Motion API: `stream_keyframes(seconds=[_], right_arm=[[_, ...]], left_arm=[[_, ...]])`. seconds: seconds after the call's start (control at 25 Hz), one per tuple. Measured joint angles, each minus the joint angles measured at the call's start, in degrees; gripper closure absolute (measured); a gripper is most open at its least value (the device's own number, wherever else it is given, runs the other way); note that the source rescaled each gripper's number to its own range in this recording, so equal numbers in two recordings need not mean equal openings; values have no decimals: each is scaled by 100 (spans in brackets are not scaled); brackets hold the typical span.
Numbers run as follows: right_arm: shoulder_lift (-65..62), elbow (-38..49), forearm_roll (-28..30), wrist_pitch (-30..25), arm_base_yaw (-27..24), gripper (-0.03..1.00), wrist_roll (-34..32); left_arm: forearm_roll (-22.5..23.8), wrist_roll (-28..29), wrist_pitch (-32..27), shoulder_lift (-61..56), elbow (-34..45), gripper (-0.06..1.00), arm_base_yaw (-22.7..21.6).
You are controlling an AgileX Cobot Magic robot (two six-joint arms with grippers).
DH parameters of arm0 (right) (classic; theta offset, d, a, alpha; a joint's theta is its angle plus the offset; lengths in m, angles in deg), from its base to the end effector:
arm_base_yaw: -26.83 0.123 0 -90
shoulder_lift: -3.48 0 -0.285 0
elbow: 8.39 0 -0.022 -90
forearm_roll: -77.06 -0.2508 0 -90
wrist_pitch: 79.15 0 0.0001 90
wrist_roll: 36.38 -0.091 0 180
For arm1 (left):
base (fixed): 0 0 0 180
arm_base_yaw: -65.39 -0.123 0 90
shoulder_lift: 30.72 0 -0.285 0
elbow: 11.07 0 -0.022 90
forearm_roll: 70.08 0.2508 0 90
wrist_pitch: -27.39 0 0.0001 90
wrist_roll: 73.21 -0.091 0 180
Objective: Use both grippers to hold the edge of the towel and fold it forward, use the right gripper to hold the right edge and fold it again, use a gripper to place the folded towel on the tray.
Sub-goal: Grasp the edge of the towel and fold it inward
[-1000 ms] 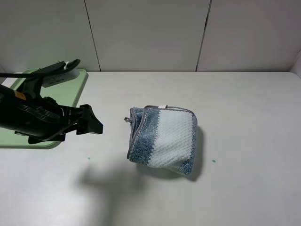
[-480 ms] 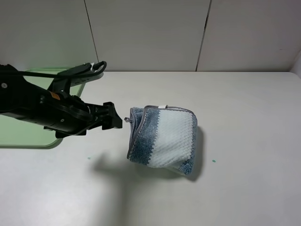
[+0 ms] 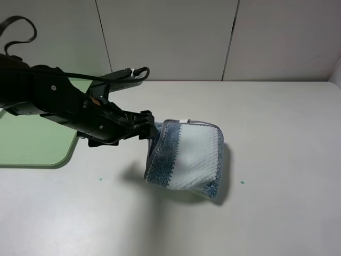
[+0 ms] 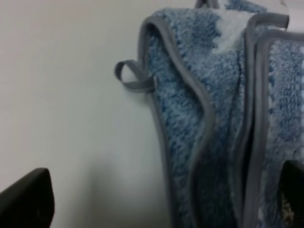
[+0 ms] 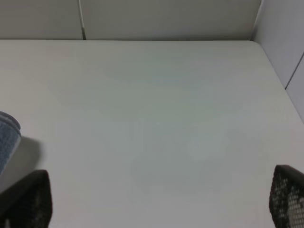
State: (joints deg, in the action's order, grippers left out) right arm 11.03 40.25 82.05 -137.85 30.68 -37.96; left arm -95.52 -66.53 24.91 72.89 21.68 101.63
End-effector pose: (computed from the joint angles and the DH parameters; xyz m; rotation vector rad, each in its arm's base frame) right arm -0.0036 -0.0070 0.2801 -0.0374 2.0022 -0.0428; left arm 0.2540 -0.1883 0.1654 0.0990 2.4966 -0.5495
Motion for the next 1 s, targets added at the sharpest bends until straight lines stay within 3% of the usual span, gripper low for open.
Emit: stream_keyframes(seconds=[0.32, 1.0], right_arm=[[0, 0, -6, 0, 0, -3, 0], [0, 0, -19, 0, 0, -3, 0]], left_arm=[[-61, -94, -7, 626, -490, 3, 273], [-100, -247, -122, 1552, -1115, 6, 334]])
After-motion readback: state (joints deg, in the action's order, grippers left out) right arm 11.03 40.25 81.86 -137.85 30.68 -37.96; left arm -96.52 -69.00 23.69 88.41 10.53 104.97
